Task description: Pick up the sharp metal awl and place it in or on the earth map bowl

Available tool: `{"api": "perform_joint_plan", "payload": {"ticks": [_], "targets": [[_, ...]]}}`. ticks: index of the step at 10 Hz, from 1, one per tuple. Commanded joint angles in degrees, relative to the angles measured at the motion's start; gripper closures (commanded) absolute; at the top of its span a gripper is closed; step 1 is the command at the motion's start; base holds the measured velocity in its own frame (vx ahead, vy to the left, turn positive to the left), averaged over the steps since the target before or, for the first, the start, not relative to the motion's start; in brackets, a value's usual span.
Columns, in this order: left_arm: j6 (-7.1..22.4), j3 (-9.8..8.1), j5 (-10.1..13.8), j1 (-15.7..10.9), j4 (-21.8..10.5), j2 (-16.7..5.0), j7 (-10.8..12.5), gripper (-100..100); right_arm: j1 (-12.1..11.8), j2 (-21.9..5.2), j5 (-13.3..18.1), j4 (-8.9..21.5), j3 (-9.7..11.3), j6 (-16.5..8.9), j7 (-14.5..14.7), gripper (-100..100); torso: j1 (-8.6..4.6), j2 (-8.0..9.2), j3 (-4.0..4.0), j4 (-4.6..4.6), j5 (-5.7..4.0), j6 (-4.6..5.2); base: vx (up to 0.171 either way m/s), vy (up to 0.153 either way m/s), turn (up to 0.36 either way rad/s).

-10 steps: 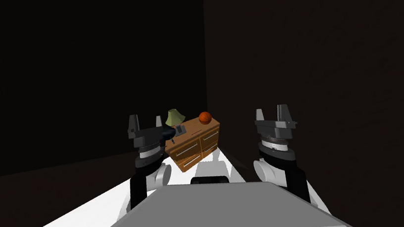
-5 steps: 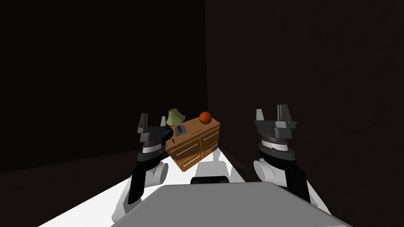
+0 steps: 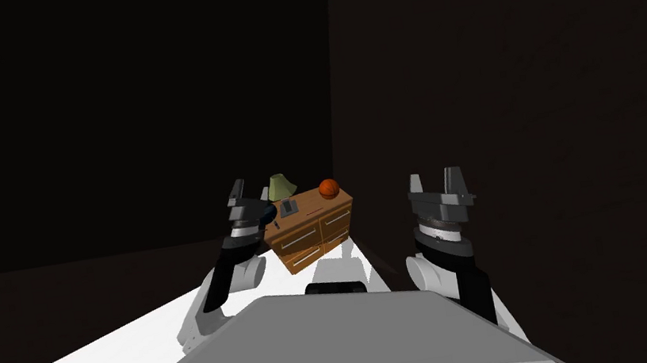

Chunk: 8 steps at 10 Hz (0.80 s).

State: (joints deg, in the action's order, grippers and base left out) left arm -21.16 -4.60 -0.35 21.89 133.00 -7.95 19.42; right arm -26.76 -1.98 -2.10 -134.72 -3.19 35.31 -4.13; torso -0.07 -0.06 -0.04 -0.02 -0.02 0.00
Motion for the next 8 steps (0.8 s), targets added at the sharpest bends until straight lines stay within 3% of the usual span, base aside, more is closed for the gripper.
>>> {"api": "perform_joint_plan", "payload": {"ticks": [1, 3, 7, 8], "targets": [[2.9, -1.11, -0.2, -0.8, -0.7, -0.7, 2.3, -100, 0.0, 0.0, 0.0, 0.0, 0.0, 0.0, 0.0, 0, 0.0, 0.0, 0.0, 0.0, 0.0, 0.0, 0.016, -0.024, 0.03], [5.5, -2.1, -0.4, -1.8, -1.5, -1.3, 4.4, -100, 0.0, 0.0, 0.0, 0.0, 0.0, 0.0, 0.0, 0, -0.08, -0.04, -0.02, -0.01, -0.01, 0.0, 0.02, -0.042, 0.044], [12.8, -5.2, -0.9, -5.0, -4.0, -2.5, 10.9, -100, 0.0, 0.0, 0.0, 0.0, 0.0, 0.0, 0.0, 0, -0.08, -0.06, -0.03, -0.02, -0.02, 0.0, 0.025, -0.04, 0.045], [13.9, -5.2, -0.9, -5.0, -4.0, -2.5, 11.0, -100, 0.0, 0.0, 0.0, 0.0, 0.0, 0.0, 0.0, 0, -0.08, -0.06, -0.03, -0.01, -0.02, -0.01, 0.023, -0.035, 0.024]]}}
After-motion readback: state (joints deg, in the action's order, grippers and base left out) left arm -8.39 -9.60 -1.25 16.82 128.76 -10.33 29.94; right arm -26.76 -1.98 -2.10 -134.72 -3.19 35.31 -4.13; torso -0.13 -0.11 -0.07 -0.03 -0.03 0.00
